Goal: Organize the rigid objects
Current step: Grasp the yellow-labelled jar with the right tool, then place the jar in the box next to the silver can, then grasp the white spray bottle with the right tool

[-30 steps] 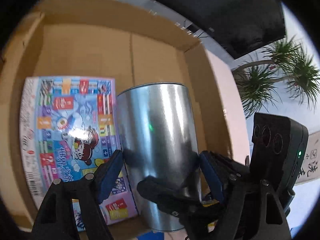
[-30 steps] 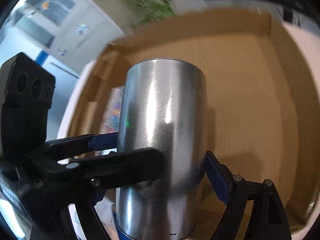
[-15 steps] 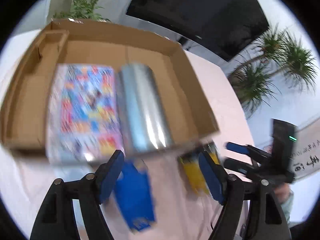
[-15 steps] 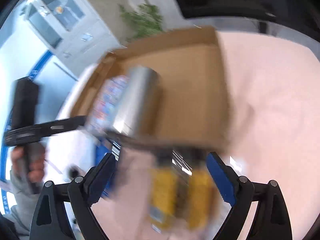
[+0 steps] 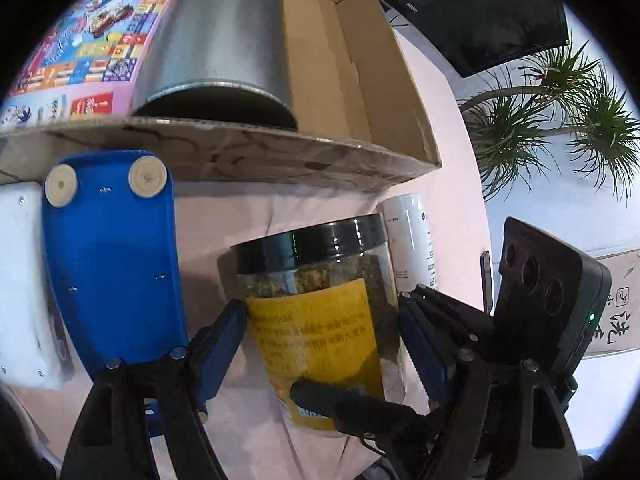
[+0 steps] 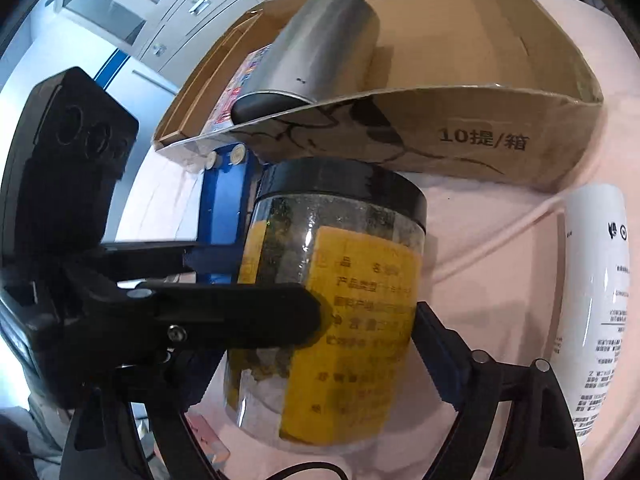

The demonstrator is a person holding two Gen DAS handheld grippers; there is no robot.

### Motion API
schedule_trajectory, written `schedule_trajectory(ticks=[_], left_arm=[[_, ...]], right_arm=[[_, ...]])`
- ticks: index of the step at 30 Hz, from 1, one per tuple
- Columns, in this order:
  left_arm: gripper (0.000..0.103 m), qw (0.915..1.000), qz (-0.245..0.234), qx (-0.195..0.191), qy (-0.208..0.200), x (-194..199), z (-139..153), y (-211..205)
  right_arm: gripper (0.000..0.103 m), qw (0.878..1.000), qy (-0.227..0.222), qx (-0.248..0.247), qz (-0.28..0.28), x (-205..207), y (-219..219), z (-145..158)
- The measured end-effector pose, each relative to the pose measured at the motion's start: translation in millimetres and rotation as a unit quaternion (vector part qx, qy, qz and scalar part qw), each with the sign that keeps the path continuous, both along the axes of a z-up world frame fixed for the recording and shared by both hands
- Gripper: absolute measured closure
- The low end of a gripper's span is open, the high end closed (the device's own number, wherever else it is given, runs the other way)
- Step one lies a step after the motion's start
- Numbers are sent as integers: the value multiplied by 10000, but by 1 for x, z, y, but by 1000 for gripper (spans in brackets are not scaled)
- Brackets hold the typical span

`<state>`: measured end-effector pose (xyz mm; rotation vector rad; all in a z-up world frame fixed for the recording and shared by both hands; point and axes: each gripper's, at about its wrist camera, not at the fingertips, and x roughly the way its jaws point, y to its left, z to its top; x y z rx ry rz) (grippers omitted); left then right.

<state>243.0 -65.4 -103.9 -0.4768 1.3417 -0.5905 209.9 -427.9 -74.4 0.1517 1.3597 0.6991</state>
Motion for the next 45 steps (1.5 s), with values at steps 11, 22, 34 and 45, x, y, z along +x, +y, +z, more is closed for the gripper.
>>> schedule_trajectory(ticks=[11,22,34,45], left_arm=[[27,9773,-70,258,-2101,55,152,-10],[53,9950,-311,565,-768,126,53,-9],[25,9741,-50,1025,-2017,30,105,26],[23,9489,-329,1153,-2920,-53,112,16]], right_arm=[[16,9865,-1419,630,-523,56,-20,136],[16,9946,-496,-215,-883,137,19,12],[4,9857,-1551,-135,-644,55,-33,83],[52,9780,-729,-1498,-1256,-21,-126,-8]])
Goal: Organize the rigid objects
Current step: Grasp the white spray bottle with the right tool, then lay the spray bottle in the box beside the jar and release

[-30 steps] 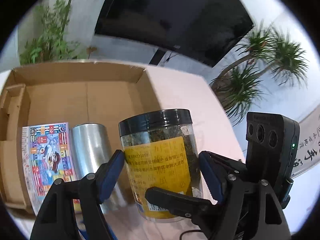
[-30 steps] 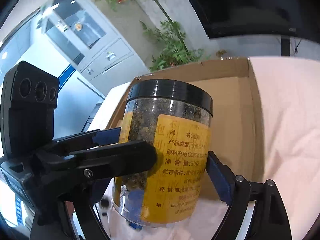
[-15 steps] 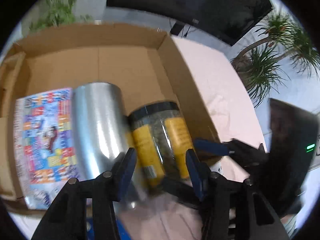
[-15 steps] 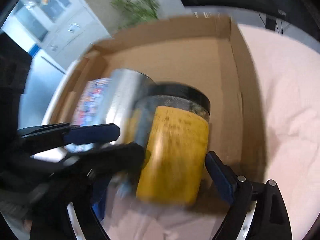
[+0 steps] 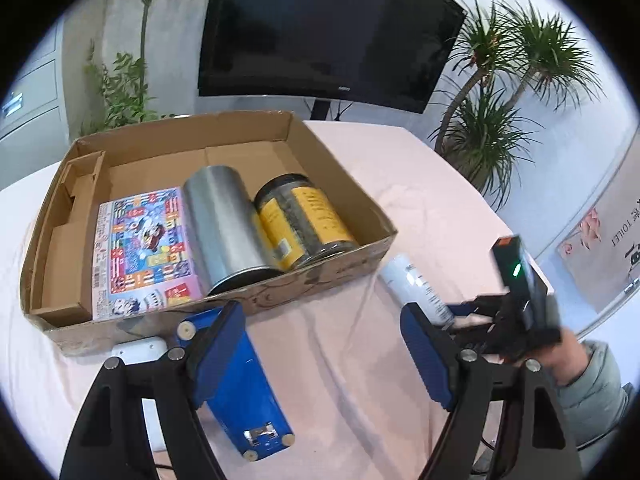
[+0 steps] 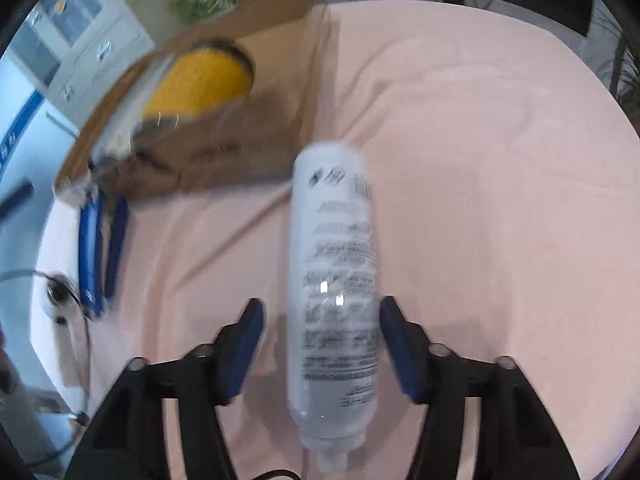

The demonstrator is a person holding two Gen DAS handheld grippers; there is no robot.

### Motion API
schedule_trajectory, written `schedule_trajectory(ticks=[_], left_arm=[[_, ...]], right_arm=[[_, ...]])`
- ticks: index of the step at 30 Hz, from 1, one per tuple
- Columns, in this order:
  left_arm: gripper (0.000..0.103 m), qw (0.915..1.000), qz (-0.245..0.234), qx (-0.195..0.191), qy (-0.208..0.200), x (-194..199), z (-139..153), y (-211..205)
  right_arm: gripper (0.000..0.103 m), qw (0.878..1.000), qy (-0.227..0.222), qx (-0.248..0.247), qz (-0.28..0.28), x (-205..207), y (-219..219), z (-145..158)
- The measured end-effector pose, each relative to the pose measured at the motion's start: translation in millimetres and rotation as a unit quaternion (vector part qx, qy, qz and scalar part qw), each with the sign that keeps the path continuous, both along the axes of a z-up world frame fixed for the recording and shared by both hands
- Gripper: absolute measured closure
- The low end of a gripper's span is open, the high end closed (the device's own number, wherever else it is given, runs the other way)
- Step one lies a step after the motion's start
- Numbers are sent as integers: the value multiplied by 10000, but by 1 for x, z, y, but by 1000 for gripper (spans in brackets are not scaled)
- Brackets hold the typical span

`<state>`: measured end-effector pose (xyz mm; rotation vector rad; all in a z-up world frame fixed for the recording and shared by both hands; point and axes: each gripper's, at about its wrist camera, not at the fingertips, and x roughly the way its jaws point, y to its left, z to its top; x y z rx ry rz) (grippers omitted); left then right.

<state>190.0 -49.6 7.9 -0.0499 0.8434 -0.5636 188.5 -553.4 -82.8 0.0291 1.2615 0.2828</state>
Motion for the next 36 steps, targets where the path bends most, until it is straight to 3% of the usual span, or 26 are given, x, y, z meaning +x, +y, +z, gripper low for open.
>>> schedule_trajectory(ticks=[1,3,6,8,12,13,16,18,20,22,23,24,25,27,29,31,34,36], left_arm=[[23,10000,-60,-25,-39,0,2,-2],[23,9997,-221,8,-75,0,2,-12],[23,9975,-702,73,-48,8,-5,-33],[23,9937,-1099,98,200,18,-18,-53],[23,9802,-1807,326,746,34,-54,-88],[24,9761,-1952,373,876,37,-64,-95],[29,9621,-2300,577,1347,45,-94,-115],[36,9557,-2379,595,1626,46,-105,-122],[36,9517,-2428,525,1807,40,-109,-126],[36,9482,-2561,538,1799,28,-109,-131],[36,9469,-2590,565,1821,22,-111,-134],[45,9456,-2590,570,1886,19,-112,-135],[57,9429,-2590,586,2013,15,-116,-137],[59,9394,-2547,640,2205,12,-121,-141],[59,9432,-2450,703,2128,6,-122,-142],[59,9464,-2313,705,2143,4,-122,-141],[59,9529,-2025,712,2142,3,-117,-135],[59,9638,-1779,737,1842,1,-100,-129]], right_arm=[[58,9997,-130,-110,154,-8,5,0],[58,9984,-149,57,543,-22,21,4],[59,9861,-226,233,1627,-47,34,5],[60,9713,-240,322,2346,-60,33,8],[53,9601,-658,76,2716,-53,1,32],[49,9611,-739,-25,2660,-43,14,32],[47,9702,-927,-406,2201,-23,-18,42],[47,9822,-830,-561,1592,-9,-37,43],[47,9919,-678,-459,970,-3,-55,46],[47,9969,-654,99,424,-8,-62,51],[47,9959,-595,681,45,-11,-72,54],[47,9895,-424,1333,-373,-14,-81,52],[46,9837,-258,1664,-639,-15,-81,45],[46,9756,97,1844,-1184,-13,-77,26],[43,9740,270,1642,-1536,-7,-72,9],[47,9704,271,1697,-1696,-4,-64,1],[51,9786,6,1419,-1491,-3,-45,12],[54,9796,-203,1495,-1328,-5,-35,24]])
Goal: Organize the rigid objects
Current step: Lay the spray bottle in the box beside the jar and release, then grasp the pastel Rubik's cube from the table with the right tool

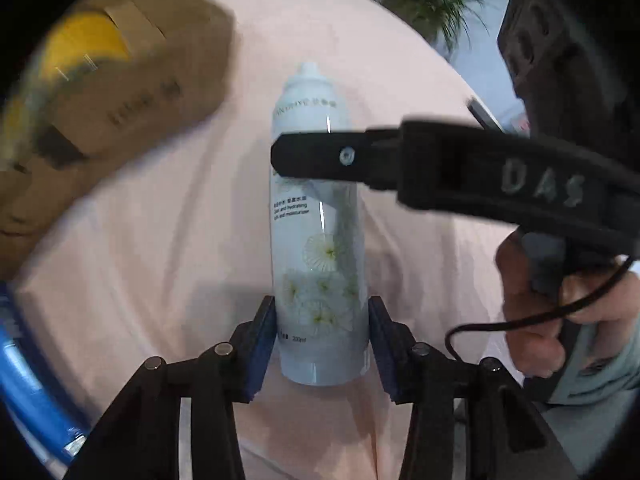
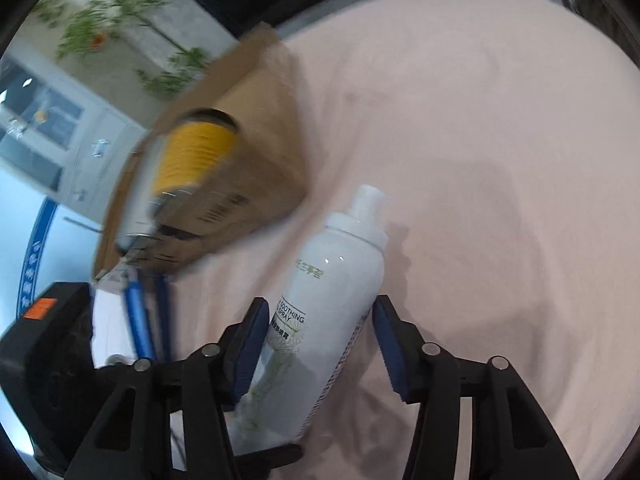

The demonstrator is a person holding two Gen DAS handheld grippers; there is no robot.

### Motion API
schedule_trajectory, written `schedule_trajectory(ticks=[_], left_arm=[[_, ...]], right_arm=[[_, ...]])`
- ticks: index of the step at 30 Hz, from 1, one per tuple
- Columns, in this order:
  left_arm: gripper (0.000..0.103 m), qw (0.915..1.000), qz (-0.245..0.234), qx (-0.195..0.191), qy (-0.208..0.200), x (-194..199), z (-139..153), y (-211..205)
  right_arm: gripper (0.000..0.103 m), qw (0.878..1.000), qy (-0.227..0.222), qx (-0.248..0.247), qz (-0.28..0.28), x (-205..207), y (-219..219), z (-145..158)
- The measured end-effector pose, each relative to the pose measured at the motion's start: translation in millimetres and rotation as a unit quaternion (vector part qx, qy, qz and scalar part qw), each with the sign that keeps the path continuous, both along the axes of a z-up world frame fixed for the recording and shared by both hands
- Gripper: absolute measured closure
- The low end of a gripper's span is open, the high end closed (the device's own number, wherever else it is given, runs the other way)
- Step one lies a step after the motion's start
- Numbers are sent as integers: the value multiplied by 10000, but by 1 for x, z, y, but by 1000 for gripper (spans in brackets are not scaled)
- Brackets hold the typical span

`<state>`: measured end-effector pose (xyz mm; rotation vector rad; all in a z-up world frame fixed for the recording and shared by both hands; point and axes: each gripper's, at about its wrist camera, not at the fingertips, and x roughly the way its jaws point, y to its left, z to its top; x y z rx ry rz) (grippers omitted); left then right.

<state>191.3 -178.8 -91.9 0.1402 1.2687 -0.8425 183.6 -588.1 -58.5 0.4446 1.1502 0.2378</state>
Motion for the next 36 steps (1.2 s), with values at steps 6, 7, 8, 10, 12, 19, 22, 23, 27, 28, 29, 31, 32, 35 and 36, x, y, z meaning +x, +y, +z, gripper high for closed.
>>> schedule_trajectory(ticks=[6,7,8,10,12,19,22,23,27,28,29,31,32,35,36], left_arm=[[59,9893,1011,-615,-858,53,80,24],[59,9861,1155,-670,-986,65,90,27],[59,9824,1338,-757,-1062,77,97,30],[59,9773,1639,-884,-1008,101,99,38],[59,9742,1873,-930,-855,127,93,45],[55,9745,1996,-1024,38,166,54,36],[54,9761,1908,-1029,163,167,53,31],[54,9765,1892,-1006,217,166,54,31],[53,9767,1910,-946,-249,132,81,58],[54,9748,1913,-1059,-435,123,94,74],[53,9702,2055,-1037,-758,110,114,94],[52,9547,2299,-1081,-1550,76,160,131],[49,9477,2359,-1137,-1825,63,179,146],[20,9191,2734,-1002,-2655,30,239,180],[20,9107,2835,-900,-2867,12,254,192]], right_arm=[[58,9869,-1379,80,836,57,13,102],[58,9833,-1540,55,966,67,13,115],[58,9776,-1743,10,1184,85,17,129],[58,9713,-1856,18,1486,116,24,143],[59,9680,-1815,63,1732,146,30,143],[58,9732,-1178,-17,1975,209,49,81],[57,9782,-978,52,1832,211,49,57],[52,9797,-845,-130,1811,211,50,53],[43,9806,-566,-508,1807,198,54,38],[37,9809,-684,-544,1738,185,50,49],[28,9805,-850,-576,1673,173,48,61],[13,9746,-1386,-631,1640,135,41,98],[6,9685,-1693,-666,1702,113,40,115],[2,9503,-2326,-955,1835,54,43,150],[2,9478,-2397,-979,1860,43,45,155]])
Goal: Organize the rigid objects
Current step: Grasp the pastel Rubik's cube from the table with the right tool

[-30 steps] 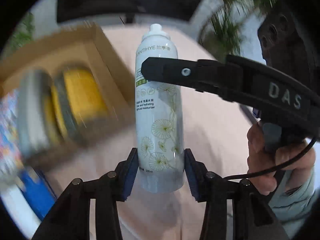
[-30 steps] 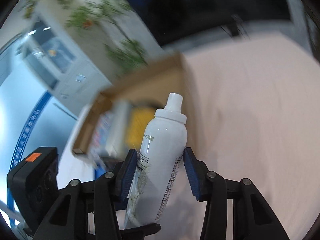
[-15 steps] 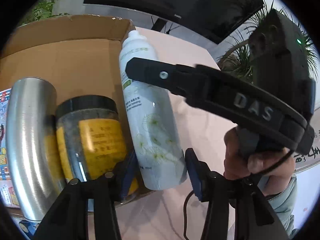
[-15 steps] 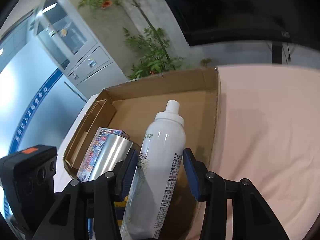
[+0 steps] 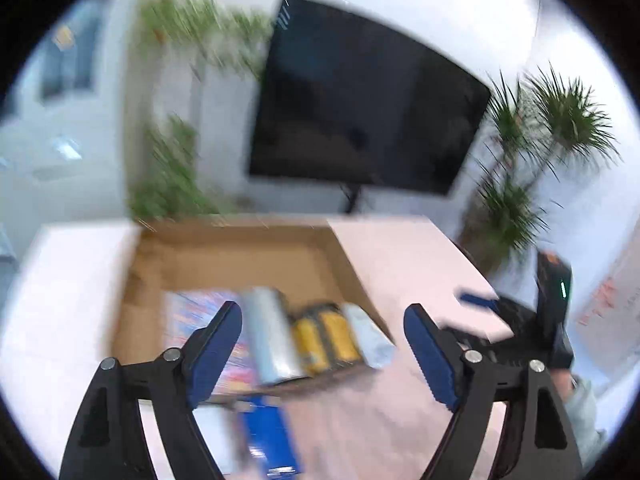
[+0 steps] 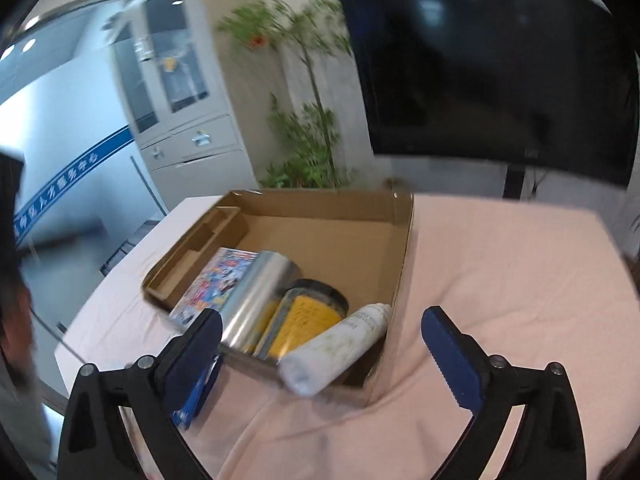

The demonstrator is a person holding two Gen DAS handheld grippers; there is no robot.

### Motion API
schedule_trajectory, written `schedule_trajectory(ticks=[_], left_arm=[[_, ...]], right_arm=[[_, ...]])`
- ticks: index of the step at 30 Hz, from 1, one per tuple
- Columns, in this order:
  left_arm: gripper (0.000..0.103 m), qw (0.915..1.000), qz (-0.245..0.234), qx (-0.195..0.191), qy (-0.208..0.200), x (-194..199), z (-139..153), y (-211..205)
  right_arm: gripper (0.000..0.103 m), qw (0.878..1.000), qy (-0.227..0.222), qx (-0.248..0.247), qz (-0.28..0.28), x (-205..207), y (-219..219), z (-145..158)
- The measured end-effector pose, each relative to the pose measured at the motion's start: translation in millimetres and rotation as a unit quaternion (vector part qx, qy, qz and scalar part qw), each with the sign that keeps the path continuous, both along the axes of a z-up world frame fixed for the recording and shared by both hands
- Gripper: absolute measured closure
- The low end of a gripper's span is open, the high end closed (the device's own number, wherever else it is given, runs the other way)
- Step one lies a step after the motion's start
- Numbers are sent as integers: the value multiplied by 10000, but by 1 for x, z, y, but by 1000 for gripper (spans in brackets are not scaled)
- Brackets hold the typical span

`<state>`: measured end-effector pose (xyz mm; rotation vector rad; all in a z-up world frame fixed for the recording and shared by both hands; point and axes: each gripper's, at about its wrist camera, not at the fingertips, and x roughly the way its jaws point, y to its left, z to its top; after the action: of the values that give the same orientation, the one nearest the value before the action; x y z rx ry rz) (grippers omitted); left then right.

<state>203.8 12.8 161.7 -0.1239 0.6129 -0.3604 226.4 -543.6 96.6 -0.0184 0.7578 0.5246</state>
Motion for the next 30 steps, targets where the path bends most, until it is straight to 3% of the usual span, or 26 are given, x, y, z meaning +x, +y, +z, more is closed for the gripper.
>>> schedule_trajectory(ticks=[4,6,8,9,11,16,21,22,23,24,25,27,30], left_arm=[[20,9992,266,214,-183,-45,22,30],[20,9991,347,241,-40,-58,10,42],[20,9986,232,452,158,-72,-12,52],[20,9982,218,489,285,-80,-25,56],[20,9968,195,538,564,-86,-55,64],[20,9930,86,169,1164,-94,-109,72],[20,9865,-288,-261,1590,-93,-156,69],[20,9856,-327,-249,1640,-93,-163,67],[20,9845,-329,-193,1712,-96,-173,64],[20,9827,-352,-193,1808,-98,-181,64],[20,9799,-403,-279,1933,-101,-190,65],[20,9716,-499,-471,2263,-110,-208,67],[20,9628,-563,-613,2573,-131,-230,68]], right_arm=[[4,9995,-153,-253,49,-41,13,-2],[24,9983,3,-563,145,-42,30,-23],[61,9962,280,-806,162,-31,47,-53],[67,9959,374,-816,107,-24,51,-64],[92,9956,632,-686,-73,-3,54,-87],[98,9915,855,-940,-284,22,55,-117],[92,9899,1056,-847,-424,34,44,-114],[84,9908,1016,-797,-400,29,43,-107],[58,9926,933,-701,-329,17,42,-98],[38,9940,840,-632,-298,4,40,-89],[4,9953,727,-563,-293,-11,38,-81],[1,9984,456,-316,89,-58,42,-75],[3,9904,631,-439,1152,-125,63,-94]])
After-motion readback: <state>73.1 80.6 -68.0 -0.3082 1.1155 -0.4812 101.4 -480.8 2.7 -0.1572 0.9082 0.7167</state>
